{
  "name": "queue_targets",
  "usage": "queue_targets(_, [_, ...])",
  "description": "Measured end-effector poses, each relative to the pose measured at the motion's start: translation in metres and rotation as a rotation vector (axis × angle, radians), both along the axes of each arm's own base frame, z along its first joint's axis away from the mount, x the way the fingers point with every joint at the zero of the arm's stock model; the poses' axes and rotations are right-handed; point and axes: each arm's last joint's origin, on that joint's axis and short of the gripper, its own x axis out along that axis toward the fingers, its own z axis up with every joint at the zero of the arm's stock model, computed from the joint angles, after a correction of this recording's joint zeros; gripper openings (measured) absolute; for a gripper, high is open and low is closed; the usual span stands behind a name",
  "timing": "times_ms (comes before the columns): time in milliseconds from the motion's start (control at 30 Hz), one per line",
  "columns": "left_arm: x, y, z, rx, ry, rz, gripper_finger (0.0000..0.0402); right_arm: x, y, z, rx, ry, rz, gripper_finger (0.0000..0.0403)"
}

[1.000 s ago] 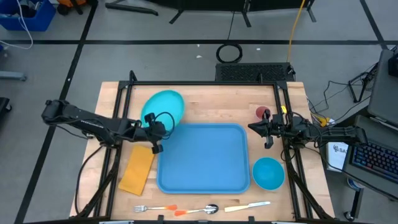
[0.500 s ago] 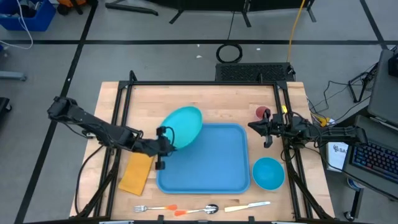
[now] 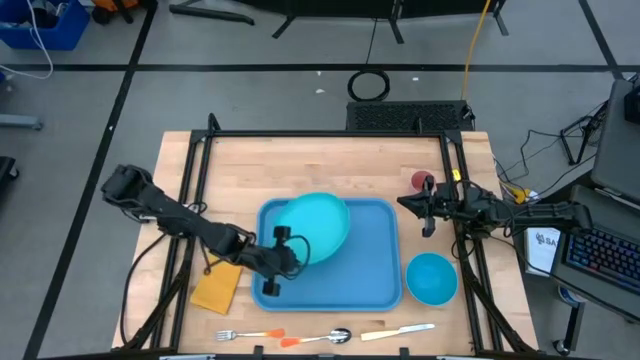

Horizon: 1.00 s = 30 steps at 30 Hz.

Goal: Set up tray
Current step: Put the blue plate on the blue tray

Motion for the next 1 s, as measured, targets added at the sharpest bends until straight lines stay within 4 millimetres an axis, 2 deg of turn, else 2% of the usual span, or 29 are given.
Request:
queue_targets(267, [0.028, -0.016, -0.01, 0.05, 0.086, -0.04, 0.0007, 0.0, 0.0, 0.0, 0.0, 0.004, 0.0, 0.0])
queue_targets(533, [0.045, -0.032, -0.024, 0.103, 0.188, -0.067, 0.0007, 0.0, 0.0, -0.001, 0.0, 0.008, 0.0, 0.0])
queue_targets(1000, [0.05, -0.045, -0.029, 0.1, 0.211, -0.09, 0.0007, 0.002, 0.0, -0.001, 0.001, 0.017, 0.001, 0.0])
